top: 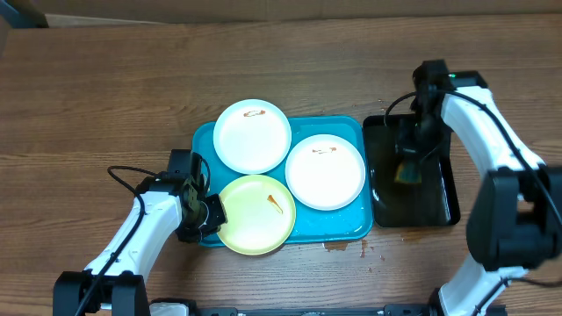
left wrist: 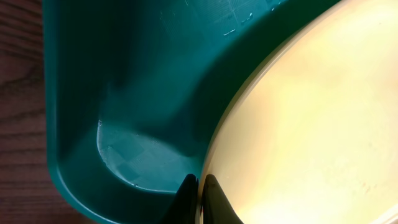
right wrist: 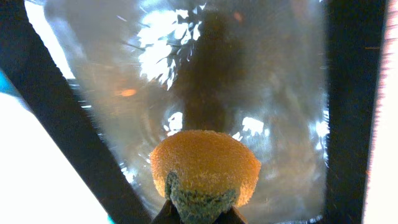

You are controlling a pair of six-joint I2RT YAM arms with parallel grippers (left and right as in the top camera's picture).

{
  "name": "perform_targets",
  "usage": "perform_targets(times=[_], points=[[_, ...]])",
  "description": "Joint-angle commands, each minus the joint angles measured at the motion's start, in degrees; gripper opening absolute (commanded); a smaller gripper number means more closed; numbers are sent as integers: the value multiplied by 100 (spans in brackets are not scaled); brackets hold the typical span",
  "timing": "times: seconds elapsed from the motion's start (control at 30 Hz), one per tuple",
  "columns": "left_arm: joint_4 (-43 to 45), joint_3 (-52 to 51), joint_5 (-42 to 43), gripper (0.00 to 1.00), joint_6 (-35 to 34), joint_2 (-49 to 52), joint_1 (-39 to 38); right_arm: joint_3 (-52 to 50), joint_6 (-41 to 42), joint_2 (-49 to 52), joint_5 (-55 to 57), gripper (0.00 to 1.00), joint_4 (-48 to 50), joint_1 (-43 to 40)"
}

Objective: Clean dirty plates on tray and stack at the side
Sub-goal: 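Dip the sponge in the black tray water with the right gripper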

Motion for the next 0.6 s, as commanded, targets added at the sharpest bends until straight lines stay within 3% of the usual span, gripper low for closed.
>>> perform_targets(times=[0.0, 0.27, 0.4, 0.5, 0.57], points=[[-20, -46, -39, 4, 26, 31, -37, 225, 249, -586, 225, 4, 61, 131], [42, -44, 111, 4, 46, 31, -37, 151, 345, -586, 413, 4, -186, 411], [52, -44, 109, 4, 72, 31, -37, 151, 1062, -586, 997, 4, -280, 444], [74, -44, 111, 4, 72, 31, -37, 162, 151, -586, 732, 4, -184, 494], [76, -44, 114, 4, 70, 31, -37, 162, 846, -586, 1211, 4, -334, 470]])
